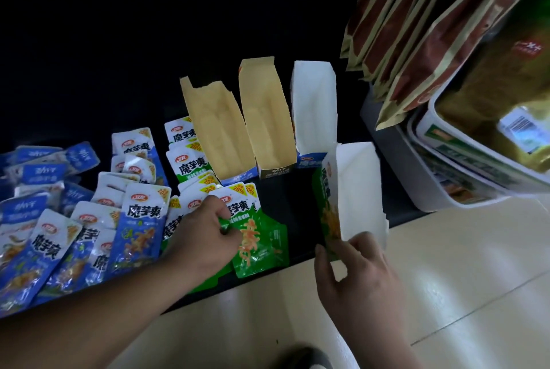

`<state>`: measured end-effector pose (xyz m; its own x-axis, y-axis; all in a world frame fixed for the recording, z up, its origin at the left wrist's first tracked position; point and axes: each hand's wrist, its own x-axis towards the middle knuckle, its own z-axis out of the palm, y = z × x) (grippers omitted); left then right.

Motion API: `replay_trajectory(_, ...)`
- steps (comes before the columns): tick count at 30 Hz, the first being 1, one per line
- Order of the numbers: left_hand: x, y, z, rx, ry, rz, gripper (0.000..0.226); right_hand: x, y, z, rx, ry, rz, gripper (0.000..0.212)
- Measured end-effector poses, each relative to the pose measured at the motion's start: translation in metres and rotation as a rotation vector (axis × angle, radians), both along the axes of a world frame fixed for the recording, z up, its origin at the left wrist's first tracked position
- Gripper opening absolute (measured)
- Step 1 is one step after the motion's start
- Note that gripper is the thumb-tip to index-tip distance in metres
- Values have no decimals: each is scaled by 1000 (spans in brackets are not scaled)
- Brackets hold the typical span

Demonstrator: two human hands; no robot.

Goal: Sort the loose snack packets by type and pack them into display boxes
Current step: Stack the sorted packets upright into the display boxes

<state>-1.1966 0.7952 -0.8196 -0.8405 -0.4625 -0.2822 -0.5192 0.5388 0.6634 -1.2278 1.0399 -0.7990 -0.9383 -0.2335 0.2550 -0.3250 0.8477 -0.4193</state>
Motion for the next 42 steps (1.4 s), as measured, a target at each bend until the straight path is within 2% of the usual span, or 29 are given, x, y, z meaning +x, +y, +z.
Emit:
replay_trajectory(2, 0, 1, 1, -36, 5, -11, 26, 4, 0, -1, -12, -13, 34, 15)
replay_trajectory(5, -1, -1, 9, -116, -23, -56, 28, 7, 1, 6, -152, -53, 61, 18)
replay_trajectory(8, 7, -3, 20, -231, -52, -50, 27, 15, -7, 24, -300, 20, 120, 18)
replay_trajectory(10, 20, -1, 23, -249, -30, 4, 24, 20, -25, 29, -400, -87, 192, 23)
replay_trajectory(12, 34, 1, 24, -256, 8, 99, 26, 16, -50, 25, -319, -260, 219, 43)
replay_trajectory(15, 49, 8, 16, -271, 7, 237, 39, 0, -88, 5, -65, -362, 293, 64)
replay_trajectory(18, 50, 23, 7, -166, -21, 349, 28, -11, -111, -10, 166, -484, 296, 80)
replay_trajectory(21, 45, 30, 4, -42, 22, 420, 36, -8, -114, -26, 248, -413, 304, 84)
replay_trajectory(24, 39, 23, 2, 86, 43, 480, 38, -10, -111, -30, 194, -356, 284, 85)
replay_trajectory(26, 36, 20, 2, 136, 37, 487, 42, -15, -109, -28, 159, -412, 271, 85)
replay_trajectory(28, 32, 24, 3, 216, 12, 486, 44, -16, -107, -26, 31, -479, 241, 84)
replay_trajectory(32, 23, 28, 0, 379, 36, 535, 27, -12, -105, -27, -123, -496, 201, 76)
replay_trajectory(34, 16, 28, 2, 400, 54, 520, 19, -13, -105, -26, -182, -523, 166, 72)
replay_trajectory(39, 4, 24, 6, 379, 81, 482, 19, -10, -107, -25, -303, -626, 195, 59)
replay_trajectory(42, 5, 18, 8, 343, 92, 446, 27, -10, -105, -23, -403, -743, 245, 64)
